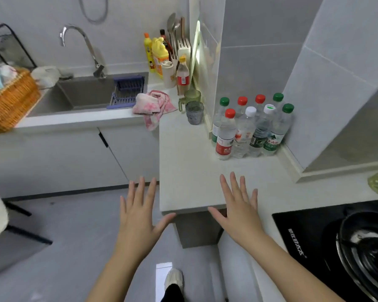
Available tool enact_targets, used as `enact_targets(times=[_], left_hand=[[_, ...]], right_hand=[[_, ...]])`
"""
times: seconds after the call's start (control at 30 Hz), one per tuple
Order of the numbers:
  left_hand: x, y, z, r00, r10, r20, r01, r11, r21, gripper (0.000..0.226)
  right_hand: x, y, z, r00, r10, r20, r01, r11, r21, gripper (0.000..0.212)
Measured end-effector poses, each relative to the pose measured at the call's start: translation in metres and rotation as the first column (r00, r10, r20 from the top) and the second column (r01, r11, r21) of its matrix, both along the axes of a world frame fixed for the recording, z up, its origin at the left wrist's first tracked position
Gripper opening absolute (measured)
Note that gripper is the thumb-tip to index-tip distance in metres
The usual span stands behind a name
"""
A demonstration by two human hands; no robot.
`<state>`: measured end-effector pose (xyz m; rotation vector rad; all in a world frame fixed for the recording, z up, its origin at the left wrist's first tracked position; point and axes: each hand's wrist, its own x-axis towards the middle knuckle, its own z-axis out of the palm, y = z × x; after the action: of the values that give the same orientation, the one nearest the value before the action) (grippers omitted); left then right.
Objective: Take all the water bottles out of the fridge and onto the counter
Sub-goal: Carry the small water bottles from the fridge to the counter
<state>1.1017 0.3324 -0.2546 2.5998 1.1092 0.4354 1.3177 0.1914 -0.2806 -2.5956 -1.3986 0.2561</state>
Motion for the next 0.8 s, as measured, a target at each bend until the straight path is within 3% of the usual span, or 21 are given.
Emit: enact_targets(times=[0.2,0.47,0.8], left_hand=[[-0.084,-0.026,0.019,0.978,0.201,0.064,-0.204,0.978,0.043,0.09],[-0.197,-0.059,0.033,0.889,0.449,0.087,-0.454,0.89,0.048,0.083],[-0.402,-0.13,0.038,0.755,0.643,0.13,-0.654,0.754,0.07,0.08]], right_hand=[[-0.057,0.032,0.016,0.97,0.238,0.038,-0.241,0.966,0.091,0.088],[-0.169,0.072,0.035,0.848,0.525,0.068,-0.529,0.836,0.146,0.087],[-0.385,0.06,0.051,0.666,0.741,0.085,-0.737,0.636,0.228,0.082]])
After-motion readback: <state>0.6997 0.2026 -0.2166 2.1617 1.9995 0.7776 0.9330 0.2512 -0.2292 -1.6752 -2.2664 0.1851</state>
